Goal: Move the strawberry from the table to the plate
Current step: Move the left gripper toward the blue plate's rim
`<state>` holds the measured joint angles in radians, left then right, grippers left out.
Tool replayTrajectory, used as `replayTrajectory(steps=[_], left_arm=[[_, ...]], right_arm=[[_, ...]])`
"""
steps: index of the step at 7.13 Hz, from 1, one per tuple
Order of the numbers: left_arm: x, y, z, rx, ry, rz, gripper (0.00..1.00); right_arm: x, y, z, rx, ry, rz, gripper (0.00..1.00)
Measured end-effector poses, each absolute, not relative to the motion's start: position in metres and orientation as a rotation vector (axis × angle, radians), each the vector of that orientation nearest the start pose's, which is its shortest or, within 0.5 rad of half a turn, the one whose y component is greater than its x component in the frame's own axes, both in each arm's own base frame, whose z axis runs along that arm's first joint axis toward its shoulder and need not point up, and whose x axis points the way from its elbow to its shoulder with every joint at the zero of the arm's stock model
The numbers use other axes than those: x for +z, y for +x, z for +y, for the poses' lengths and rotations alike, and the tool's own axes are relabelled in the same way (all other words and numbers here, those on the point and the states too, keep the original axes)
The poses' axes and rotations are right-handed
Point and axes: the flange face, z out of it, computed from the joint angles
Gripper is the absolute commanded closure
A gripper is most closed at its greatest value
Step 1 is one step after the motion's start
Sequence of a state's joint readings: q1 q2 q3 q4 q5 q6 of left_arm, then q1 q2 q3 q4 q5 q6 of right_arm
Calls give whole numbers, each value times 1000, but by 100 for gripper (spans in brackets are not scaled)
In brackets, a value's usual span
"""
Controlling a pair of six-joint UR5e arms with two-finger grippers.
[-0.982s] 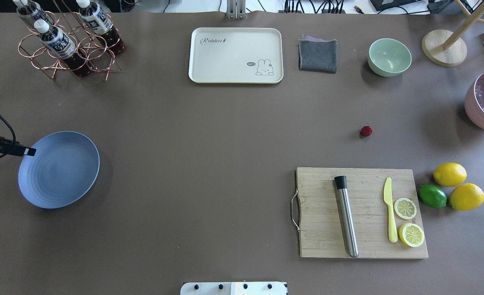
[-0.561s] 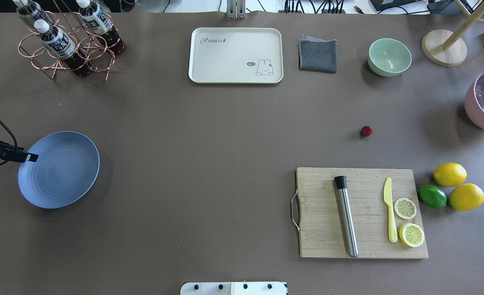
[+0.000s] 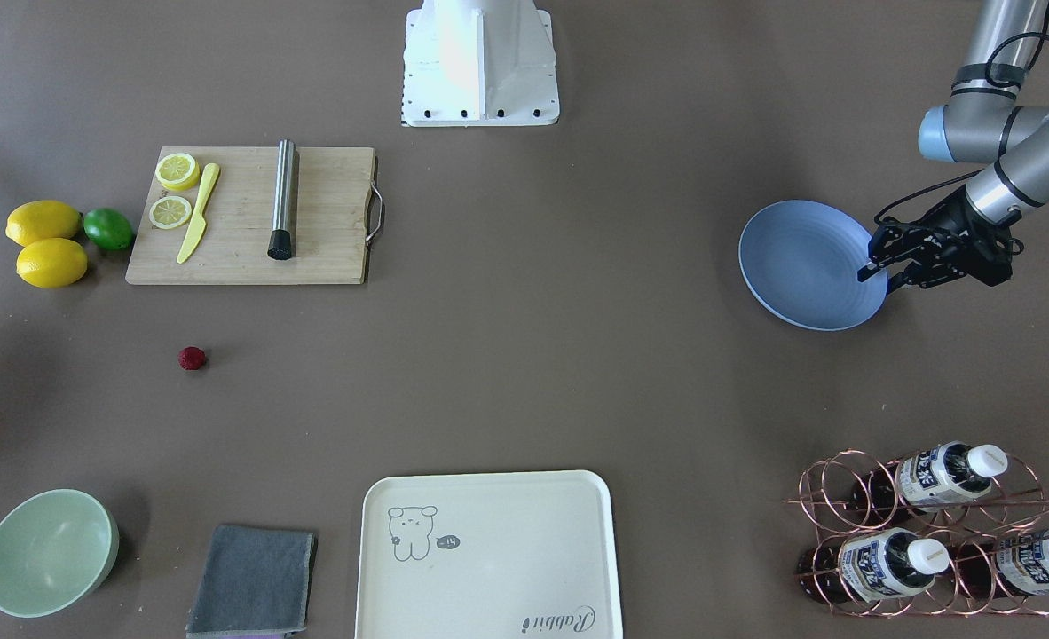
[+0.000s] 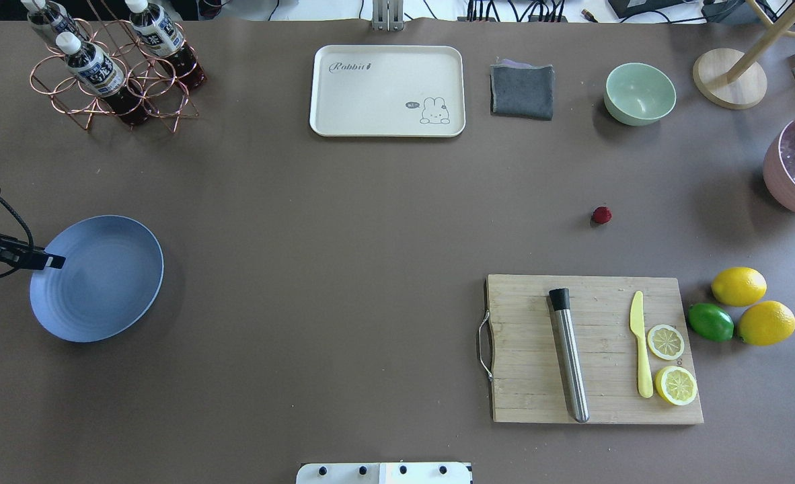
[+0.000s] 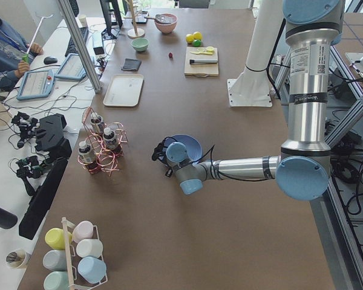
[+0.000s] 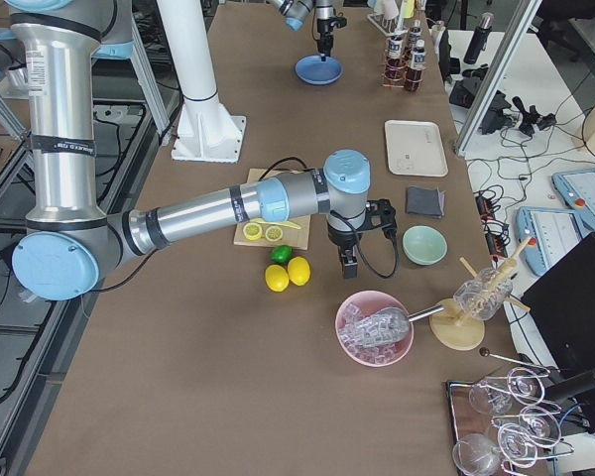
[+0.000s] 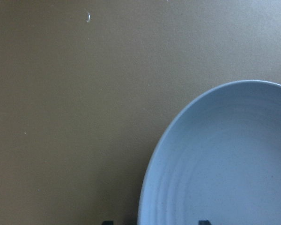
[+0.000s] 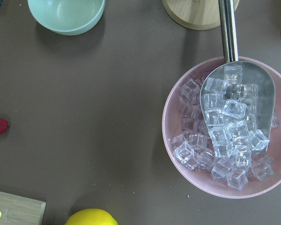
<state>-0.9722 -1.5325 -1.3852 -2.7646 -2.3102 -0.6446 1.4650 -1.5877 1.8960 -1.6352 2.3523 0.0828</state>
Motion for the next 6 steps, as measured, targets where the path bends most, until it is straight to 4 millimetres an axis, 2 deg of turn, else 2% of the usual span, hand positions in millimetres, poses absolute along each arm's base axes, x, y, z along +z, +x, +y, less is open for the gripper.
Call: replayTrajectory(steps=[2, 3, 5, 6], left_arm=[[624, 219, -437, 305, 356, 1102, 100], [609, 220, -439, 265, 345, 1126, 100], [564, 230, -448, 172, 318, 1192, 100], [538, 250, -455, 136, 292, 1233, 100]], right_arm=[[513, 12, -484, -117, 156, -796, 0], [514, 12, -484, -117, 156, -796, 0], [514, 12, -484, -117, 156, -796, 0], [514, 12, -484, -117, 156, -796, 0]])
